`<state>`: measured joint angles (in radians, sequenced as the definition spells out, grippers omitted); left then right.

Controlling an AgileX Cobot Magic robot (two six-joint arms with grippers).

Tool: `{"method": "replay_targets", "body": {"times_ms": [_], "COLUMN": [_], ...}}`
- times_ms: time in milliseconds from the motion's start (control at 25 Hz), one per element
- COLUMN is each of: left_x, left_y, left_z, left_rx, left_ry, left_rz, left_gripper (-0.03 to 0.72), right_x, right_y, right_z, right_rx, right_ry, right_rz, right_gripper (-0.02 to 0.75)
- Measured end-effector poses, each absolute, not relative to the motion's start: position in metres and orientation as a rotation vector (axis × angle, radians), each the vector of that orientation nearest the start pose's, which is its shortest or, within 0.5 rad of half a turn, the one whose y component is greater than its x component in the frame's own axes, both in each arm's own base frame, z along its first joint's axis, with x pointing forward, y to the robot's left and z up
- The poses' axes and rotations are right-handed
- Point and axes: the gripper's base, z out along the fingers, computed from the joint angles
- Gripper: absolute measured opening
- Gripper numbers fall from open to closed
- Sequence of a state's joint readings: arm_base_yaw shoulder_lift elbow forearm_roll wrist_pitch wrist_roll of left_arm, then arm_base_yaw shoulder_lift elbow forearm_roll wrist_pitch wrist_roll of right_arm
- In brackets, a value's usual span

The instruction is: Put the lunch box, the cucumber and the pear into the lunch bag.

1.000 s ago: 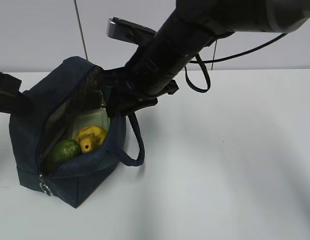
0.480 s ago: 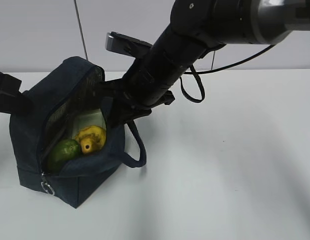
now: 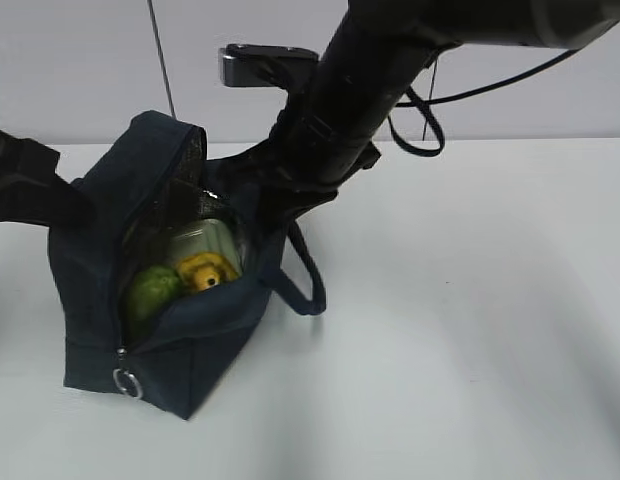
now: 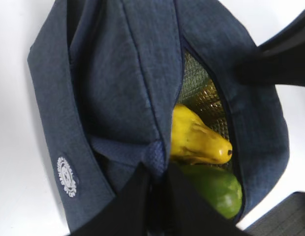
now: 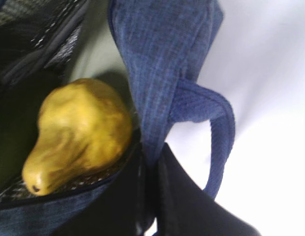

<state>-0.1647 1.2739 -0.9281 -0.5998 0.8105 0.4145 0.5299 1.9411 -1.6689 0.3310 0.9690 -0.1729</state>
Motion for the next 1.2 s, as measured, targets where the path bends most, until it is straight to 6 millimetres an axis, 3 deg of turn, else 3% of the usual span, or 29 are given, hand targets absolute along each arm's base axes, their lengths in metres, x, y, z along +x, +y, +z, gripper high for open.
{"method": "replay_targets", "body": {"times_ms": [280, 600, 880, 1200], "left_x": [0.235, 0.233, 0.240, 0.248], "left_y": [-0.103, -0.131, -0.150, -0.155], "left_z": [0.298, 0.296, 0.279, 0.265], "left_rx": [0.359, 0.367, 0.366, 0.333], "left_ry": [2.447, 2.413, 2.444, 2.487], "left_rz": [-0.735, -0.846, -0.869, -0.884], "left_gripper": [0.007, 0.007, 0.007, 0.007], "right_x": [0.350, 0.354, 0.354, 0.354], "right_y": [0.210, 0.185, 0.181, 0.181], "right_z": [0.292, 0.297, 0.297, 0.297], "right_rx": [-0.813, -0.806, -0.812, -0.807], "right_ry": [2.620, 2.652, 2.657, 2.659], "right_rz": [0.219, -0.006, -0.061, -0.058], "right_gripper": [0.009, 0.008, 0.008, 0.007]}}
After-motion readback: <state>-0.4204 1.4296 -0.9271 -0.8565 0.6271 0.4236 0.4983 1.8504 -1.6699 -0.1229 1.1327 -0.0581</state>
